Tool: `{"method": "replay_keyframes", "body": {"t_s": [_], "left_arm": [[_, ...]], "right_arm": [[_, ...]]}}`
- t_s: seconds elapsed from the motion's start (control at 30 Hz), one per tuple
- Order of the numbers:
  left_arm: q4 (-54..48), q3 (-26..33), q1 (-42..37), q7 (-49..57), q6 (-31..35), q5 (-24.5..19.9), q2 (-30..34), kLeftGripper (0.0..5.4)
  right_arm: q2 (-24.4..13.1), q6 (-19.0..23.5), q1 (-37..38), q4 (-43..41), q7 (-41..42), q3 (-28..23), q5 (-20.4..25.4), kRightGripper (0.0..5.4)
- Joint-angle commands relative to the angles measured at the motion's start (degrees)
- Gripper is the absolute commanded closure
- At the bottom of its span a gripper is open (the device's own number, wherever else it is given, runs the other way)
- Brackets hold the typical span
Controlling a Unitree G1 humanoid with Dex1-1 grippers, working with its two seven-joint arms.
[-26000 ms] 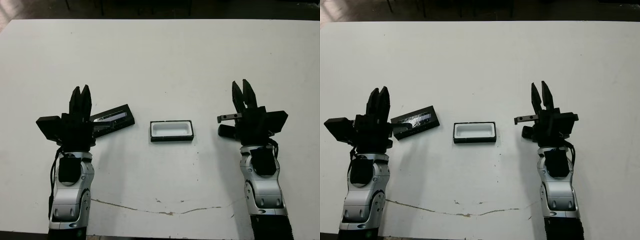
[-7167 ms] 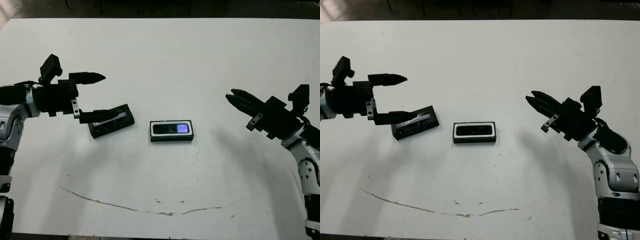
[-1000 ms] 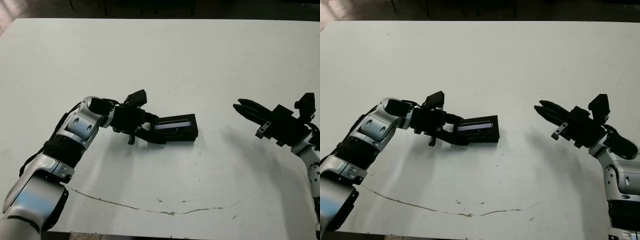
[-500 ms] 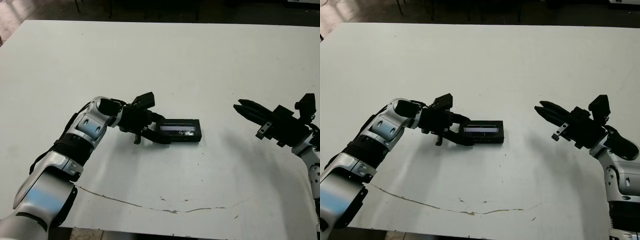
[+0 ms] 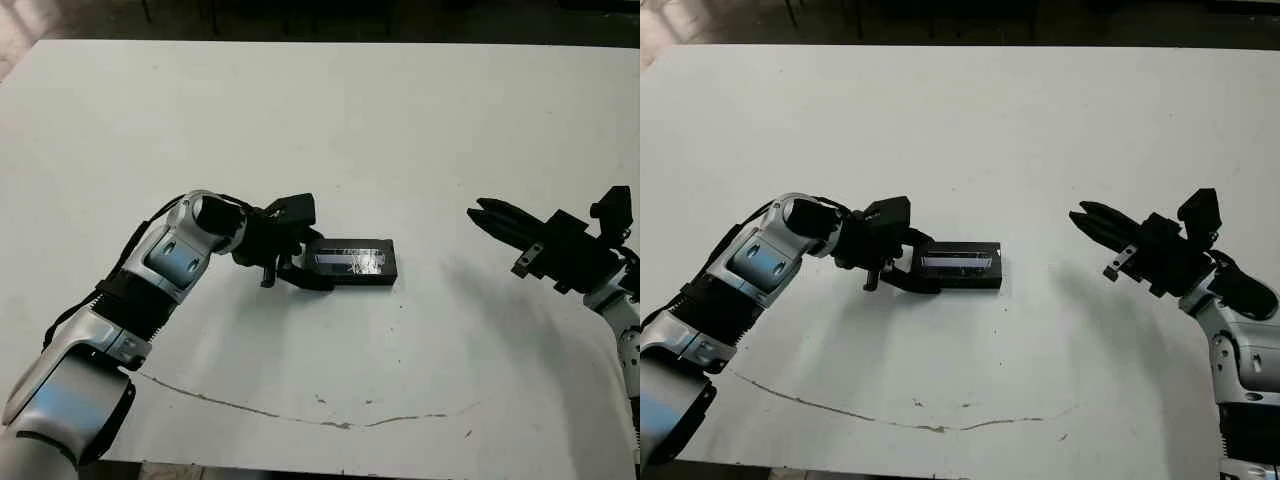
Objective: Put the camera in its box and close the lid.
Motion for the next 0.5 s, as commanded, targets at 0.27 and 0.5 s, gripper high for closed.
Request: {"method": "replay_keyframes", "body": {"t_s": [0.27, 0.5], "left_arm": [[4.02, 2.33, 9.44, 2.38, -6.31, 1.43, 7.91, 0.37], [3.37, 7.41, 14.04, 3.04, -11.79, -0.15, 15.22, 0.02]], "right_arm": [[0.29, -0.47, 0.84, 0.42, 0.28, 0.18, -0.18, 5.4], [0.61, -0.55, 0.44, 1.27, 0.77, 0.25, 0.13, 5.4]]}}
